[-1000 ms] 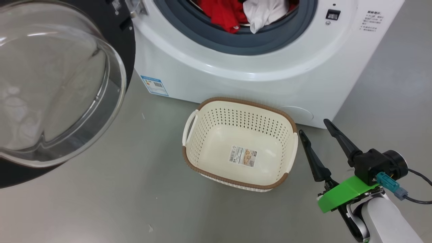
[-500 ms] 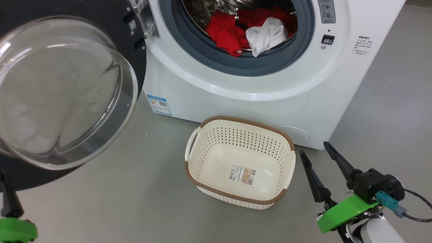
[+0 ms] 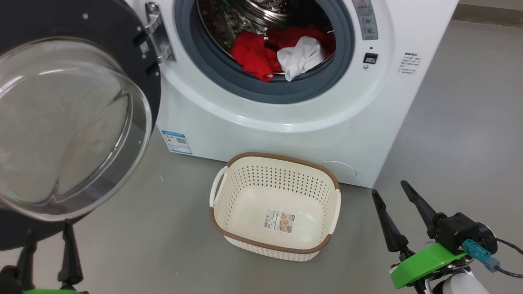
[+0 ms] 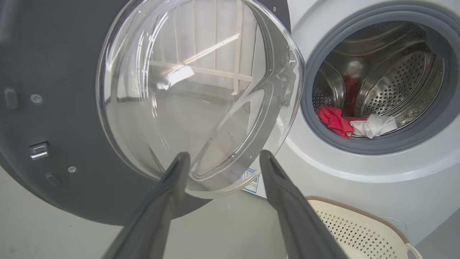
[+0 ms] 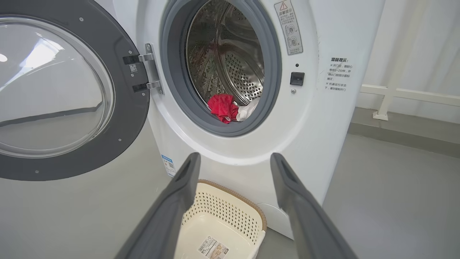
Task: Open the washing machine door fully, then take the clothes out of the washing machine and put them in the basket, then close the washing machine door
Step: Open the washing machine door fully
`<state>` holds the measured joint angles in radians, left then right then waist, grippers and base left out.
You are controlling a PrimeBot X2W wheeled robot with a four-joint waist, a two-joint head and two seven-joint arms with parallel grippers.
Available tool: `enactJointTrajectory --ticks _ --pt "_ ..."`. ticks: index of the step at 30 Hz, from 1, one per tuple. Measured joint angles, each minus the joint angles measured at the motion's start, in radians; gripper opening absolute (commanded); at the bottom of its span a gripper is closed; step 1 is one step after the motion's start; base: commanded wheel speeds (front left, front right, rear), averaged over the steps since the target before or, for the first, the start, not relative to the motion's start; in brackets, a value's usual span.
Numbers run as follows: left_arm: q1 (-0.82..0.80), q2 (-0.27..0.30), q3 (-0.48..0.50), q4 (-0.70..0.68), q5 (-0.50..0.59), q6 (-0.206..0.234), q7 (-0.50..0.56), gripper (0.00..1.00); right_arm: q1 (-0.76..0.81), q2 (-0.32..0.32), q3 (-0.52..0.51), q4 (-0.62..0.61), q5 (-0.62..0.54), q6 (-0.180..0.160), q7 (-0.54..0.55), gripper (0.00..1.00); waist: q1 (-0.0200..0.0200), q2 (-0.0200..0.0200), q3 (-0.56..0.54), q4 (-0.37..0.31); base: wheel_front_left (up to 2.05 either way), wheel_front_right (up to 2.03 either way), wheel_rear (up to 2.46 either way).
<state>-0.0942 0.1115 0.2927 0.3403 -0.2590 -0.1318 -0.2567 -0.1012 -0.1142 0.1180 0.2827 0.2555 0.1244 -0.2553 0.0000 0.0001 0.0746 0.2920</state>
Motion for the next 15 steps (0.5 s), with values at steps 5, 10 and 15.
enactJointTrajectory --ticks 5,10,15 --pt "0.032 0.004 -0.063 -0.038 -0.017 0.0 0.0 1.0 0.003 0.004 -0.012 -0.006 0.0 0.0 0.0 1.0 0.0 0.0 -0.002 -0.032 0.0 0.0 0.0" --pt "0.054 0.01 -0.114 -0.072 -0.04 0.0 0.0 1.0 0.021 0.014 -0.025 -0.009 0.0 0.0 0.0 1.0 0.0 0.0 -0.002 -0.072 0.0 0.0 0.0" --pt "0.078 0.035 -0.157 -0.108 -0.065 0.0 0.0 1.0 0.021 0.021 -0.041 -0.015 0.0 0.0 0.0 1.0 0.0 -0.0001 0.001 -0.123 0.0 0.0 0.0"
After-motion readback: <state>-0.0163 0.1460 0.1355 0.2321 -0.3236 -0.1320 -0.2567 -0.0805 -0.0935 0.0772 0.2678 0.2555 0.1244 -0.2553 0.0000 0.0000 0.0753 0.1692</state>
